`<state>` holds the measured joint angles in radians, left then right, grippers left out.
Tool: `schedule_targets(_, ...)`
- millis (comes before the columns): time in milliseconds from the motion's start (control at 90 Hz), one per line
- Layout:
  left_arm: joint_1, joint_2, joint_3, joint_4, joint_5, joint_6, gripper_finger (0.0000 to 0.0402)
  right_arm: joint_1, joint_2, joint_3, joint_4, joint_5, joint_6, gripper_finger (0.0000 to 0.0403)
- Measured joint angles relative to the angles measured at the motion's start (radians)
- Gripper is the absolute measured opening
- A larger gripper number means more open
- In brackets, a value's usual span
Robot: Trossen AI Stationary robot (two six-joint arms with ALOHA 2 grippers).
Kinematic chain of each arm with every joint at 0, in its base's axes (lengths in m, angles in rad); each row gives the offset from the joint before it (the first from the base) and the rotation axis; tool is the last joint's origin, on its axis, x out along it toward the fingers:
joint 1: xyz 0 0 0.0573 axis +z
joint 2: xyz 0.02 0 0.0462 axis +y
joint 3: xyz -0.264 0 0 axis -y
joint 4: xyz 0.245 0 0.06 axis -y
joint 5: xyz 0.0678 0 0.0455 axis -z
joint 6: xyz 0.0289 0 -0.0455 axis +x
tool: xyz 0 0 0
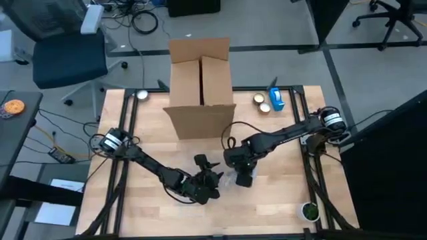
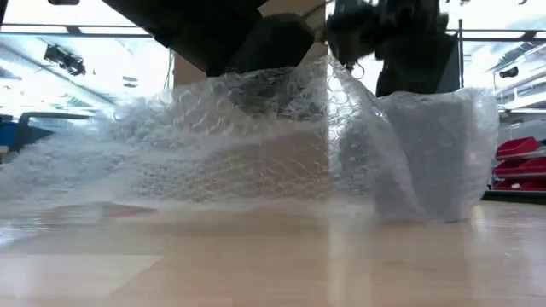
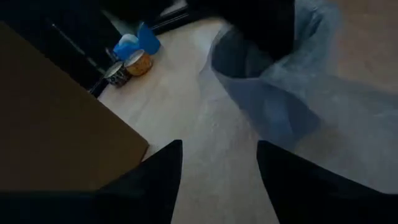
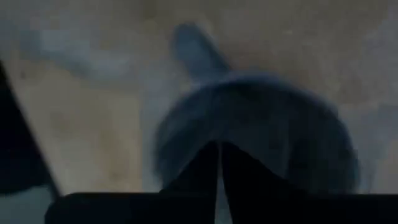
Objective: Wrap mug
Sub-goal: Wrap the blue mug with bubble wrap
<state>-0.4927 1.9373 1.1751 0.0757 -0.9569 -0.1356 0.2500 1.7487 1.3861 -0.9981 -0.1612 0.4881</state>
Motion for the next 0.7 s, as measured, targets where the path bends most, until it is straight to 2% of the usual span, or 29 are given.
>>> schedule_targets(100, 0.000, 0.000, 0.000, 0.000, 0.000, 0.000, 0.0192, 0.014, -0.002, 0.064, -0.066, 0.040, -0.002, 0.0000)
schedule_targets(222, 0.001, 0.000, 0.000, 0.000, 0.000, 0.000, 0.0192, 0.019, -0.002, 0.078, -0.075, 0.117, -0.002, 0.0000)
schedule_targets(444, 0.001, 0.000, 0.000, -0.005, 0.001, -0.003, 0.0192, 0.016, 0.000, -0.037, 0.044, 0.156, -0.002, 0.0000)
schedule_targets(700, 0.013, 0.000, -0.001, -0.094, 0.196, -0.017, 0.0192, 0.035, 0.000, -0.175, 0.223, 0.110, -0.106, 0.0000)
